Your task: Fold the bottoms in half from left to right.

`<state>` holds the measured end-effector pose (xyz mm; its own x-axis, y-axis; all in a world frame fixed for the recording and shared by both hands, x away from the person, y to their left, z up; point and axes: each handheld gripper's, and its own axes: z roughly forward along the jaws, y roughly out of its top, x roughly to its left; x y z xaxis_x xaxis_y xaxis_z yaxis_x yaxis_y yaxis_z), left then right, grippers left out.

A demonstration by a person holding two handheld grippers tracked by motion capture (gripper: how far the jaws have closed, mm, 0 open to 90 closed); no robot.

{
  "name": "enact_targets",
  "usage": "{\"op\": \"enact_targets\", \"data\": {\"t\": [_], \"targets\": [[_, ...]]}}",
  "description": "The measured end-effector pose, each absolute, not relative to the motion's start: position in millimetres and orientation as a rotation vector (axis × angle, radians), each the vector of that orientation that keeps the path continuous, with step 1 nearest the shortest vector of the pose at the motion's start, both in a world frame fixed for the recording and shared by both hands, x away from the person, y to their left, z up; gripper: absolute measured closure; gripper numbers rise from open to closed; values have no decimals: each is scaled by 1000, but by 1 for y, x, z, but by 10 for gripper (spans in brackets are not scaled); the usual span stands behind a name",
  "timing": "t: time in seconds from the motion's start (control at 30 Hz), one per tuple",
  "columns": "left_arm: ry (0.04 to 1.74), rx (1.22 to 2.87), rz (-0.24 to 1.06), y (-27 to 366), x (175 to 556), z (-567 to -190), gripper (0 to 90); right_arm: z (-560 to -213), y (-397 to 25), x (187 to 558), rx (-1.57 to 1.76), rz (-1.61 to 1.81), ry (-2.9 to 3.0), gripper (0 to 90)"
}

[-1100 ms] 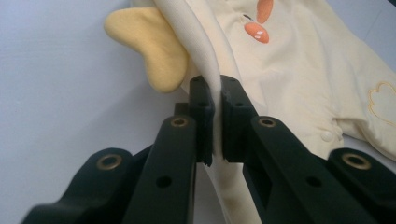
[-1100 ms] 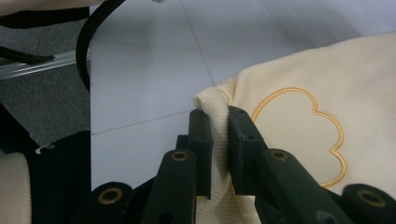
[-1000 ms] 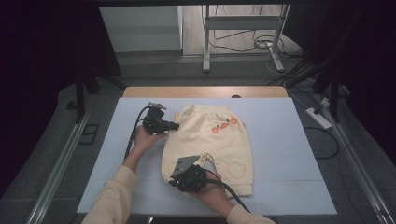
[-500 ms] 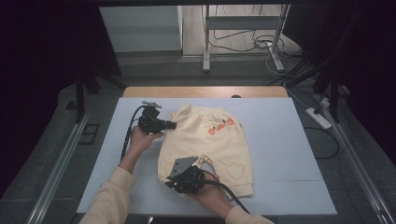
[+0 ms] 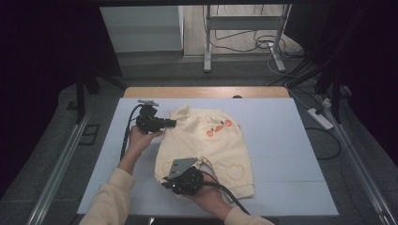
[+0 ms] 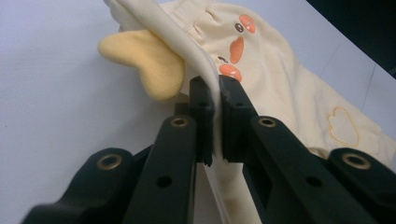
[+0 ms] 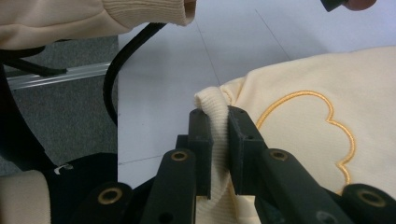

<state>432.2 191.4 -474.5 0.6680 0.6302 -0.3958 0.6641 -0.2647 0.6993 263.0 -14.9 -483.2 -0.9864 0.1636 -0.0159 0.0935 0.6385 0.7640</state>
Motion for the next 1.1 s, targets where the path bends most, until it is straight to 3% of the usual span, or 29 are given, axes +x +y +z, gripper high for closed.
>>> {"op": "enact_targets", "data": {"t": [0.9,1.1], "targets": [[1020,1954,-40,203,429,-470,844,-485,-4,265,196,1322,2785,808],[997,1928,-3,210,422,-453,844,-470,-3,258,164,1411,2737,812]]}}
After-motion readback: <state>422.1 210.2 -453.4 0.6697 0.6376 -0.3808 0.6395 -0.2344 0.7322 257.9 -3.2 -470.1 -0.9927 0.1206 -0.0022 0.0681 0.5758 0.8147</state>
